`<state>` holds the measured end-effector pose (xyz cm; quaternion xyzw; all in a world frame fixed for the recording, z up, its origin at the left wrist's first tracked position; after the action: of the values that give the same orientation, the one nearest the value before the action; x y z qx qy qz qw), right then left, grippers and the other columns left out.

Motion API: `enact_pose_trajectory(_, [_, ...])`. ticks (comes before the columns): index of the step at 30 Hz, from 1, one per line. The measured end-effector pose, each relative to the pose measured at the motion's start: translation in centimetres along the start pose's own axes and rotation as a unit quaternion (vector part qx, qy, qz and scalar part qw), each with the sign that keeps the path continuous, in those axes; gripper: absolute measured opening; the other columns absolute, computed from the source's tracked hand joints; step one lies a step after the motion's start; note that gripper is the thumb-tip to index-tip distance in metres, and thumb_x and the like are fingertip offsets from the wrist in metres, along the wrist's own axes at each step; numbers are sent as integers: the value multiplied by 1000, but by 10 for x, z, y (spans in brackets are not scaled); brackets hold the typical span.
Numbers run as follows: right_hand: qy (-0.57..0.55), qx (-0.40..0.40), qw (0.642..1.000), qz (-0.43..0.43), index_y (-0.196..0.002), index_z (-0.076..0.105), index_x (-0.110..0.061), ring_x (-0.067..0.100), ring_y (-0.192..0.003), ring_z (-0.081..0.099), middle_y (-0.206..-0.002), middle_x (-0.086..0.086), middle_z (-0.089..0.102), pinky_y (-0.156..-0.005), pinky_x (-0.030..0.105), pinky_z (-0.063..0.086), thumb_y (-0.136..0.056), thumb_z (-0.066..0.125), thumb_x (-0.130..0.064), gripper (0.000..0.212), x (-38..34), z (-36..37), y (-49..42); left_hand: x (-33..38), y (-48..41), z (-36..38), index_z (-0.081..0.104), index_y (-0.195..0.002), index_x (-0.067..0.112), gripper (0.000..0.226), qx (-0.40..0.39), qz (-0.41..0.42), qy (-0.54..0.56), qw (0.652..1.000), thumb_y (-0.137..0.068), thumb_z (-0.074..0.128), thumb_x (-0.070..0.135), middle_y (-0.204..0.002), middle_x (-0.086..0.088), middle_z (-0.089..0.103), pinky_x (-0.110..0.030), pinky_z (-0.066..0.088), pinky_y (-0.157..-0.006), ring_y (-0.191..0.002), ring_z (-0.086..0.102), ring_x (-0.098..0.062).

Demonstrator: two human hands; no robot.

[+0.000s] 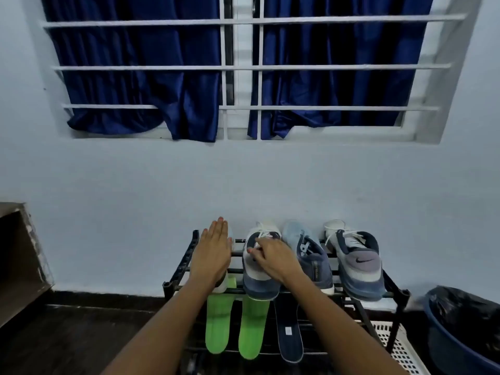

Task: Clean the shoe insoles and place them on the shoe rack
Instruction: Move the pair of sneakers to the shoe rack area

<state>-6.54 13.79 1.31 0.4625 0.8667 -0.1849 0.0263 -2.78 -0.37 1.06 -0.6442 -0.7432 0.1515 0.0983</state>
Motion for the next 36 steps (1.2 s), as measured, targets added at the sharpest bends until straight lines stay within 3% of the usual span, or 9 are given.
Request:
enact_pose_trajectory(5, [-25,-94,994,53,-121,47,-10,29,-111,51,-122,11,54,-87,35,41,-85,60,-35,46,-1,14,-1,-14,13,16,27,-144,1,48,-53,-21,29,998,-104,20,27,-152,-13,31,-32,22,-114,-141,26,-23])
enact_pose_trajectory(9, [-21,-131,988,80,-102,45,-11,29,-107,51,-114,12,55,-84,36,43,-76,71,-25,40,0,20,-9,-16,16,10,46,-132,9,42,-77,-34,17,996,-101,36,36,-138,-6,48,-35,37,-101,-128,43,-22])
enact_pose_trajectory(13, [-20,-146,985,90,-88,37,-13,24,-94,53,-91,6,48,-72,31,41,-73,76,-23,43,-3,22,-14,-17,14,12,45,-129,8,41,-121,-36,17,992,-93,54,25,-133,-7,48,-34,44,-91,-124,45,-24])
enact_pose_trajectory(16, [-25,-136,986,87,-73,35,-15,18,-82,45,-87,4,46,-66,28,35,-71,78,-23,43,-3,24,-15,-17,10,16,50,-121,5,35,-123,-53,44,990,-88,60,11,-127,-10,52,-31,45,-84,-119,48,-25])
enact_pose_trajectory(20, [-35,-111,990,85,-86,39,-12,20,-87,50,-90,4,46,-67,28,36,-72,77,-22,42,-4,24,-12,-17,13,18,54,-114,4,28,-97,-61,85,990,-86,61,5,-123,-10,54,-28,42,-76,-115,50,-25])
enact_pose_trajectory(23, [-36,-102,991,81,-89,38,-13,25,-101,53,-102,8,54,-69,28,37,-74,75,-22,41,-7,18,-6,-22,21,18,51,-118,4,30,-76,-66,90,991,-89,57,4,-125,-10,52,-30,43,-80,-119,48,-25])
enact_pose_trajectory(27, [-28,-77,995,64,-91,39,-14,28,-103,53,-113,12,55,-70,29,38,-74,73,-20,39,-13,12,-2,-34,32,4,49,-121,5,33,-58,-79,98,990,-90,57,7,-127,-9,49,-32,44,-84,-122,44,-25])
enact_pose_trajectory(30, [-21,-40,998,40,-94,43,-12,30,-101,53,-112,14,55,-70,31,39,-74,71,-19,35,-25,3,-1,-48,44,-10,47,-123,4,36,-47,-105,106,988,-89,60,8,-127,-10,49,-33,45,-85,-122,43,-25])
enact_pose_trajectory(36, [-48,-18,998,-33,-83,33,-14,32,-93,55,-101,16,55,-63,28,31,-67,74,-19,44,-78,-6,5,-90,88,-42,47,-124,2,37,-27,-148,85,985,-90,60,10,-128,-11,49,-35,45,-87,-123,44,-27])
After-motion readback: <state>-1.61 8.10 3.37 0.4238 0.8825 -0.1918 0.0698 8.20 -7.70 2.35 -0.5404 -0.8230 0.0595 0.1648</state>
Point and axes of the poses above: each hand's wrist, its own y-axis away from the middle knuckle, its own z-axis out of the palm, x = y × z, the point moved 3 cm from there along -y, towards the middle knuckle
